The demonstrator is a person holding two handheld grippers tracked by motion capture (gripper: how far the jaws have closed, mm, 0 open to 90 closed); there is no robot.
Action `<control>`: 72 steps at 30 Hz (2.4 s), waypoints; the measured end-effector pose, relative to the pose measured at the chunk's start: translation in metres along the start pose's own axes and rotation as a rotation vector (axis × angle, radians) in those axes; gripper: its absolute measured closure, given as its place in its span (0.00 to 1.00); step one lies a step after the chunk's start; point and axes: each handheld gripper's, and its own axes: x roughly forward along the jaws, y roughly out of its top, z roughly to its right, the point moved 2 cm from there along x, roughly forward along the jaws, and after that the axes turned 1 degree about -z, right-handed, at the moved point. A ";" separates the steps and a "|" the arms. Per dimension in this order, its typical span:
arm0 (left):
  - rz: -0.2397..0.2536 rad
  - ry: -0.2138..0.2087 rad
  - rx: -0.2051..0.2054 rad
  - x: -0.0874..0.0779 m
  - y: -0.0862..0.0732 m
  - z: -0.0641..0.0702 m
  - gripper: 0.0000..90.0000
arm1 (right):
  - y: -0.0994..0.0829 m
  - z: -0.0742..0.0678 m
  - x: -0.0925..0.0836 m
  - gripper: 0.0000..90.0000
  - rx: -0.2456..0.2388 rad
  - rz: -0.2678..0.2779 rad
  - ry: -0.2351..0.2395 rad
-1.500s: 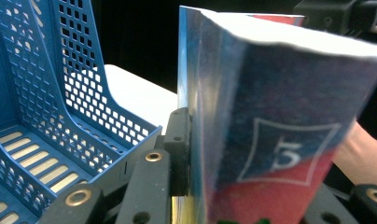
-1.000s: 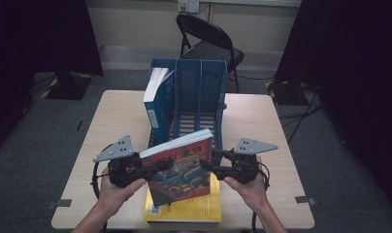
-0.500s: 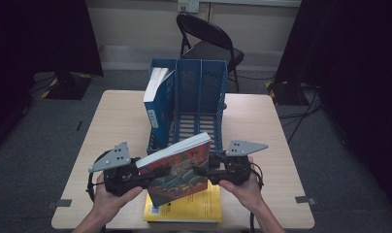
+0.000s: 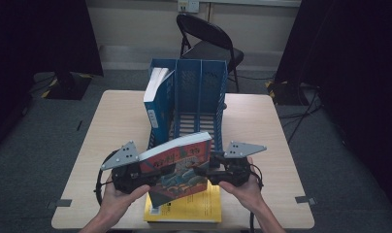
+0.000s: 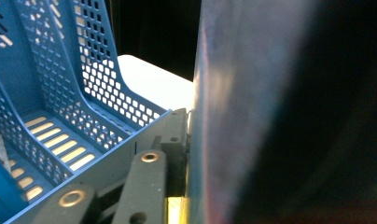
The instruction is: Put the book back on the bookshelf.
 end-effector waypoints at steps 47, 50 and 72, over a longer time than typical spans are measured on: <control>0.072 0.058 -0.094 -0.008 -0.002 -0.017 0.83 | -0.050 0.017 -0.020 0.41 0.100 -0.092 -0.065; 0.054 0.073 -0.090 -0.012 0.001 -0.017 0.83 | -0.056 0.020 -0.023 0.41 0.115 -0.096 -0.076; 0.063 0.107 -0.103 -0.018 0.028 -0.025 0.83 | -0.066 0.027 -0.016 0.38 0.141 -0.120 -0.090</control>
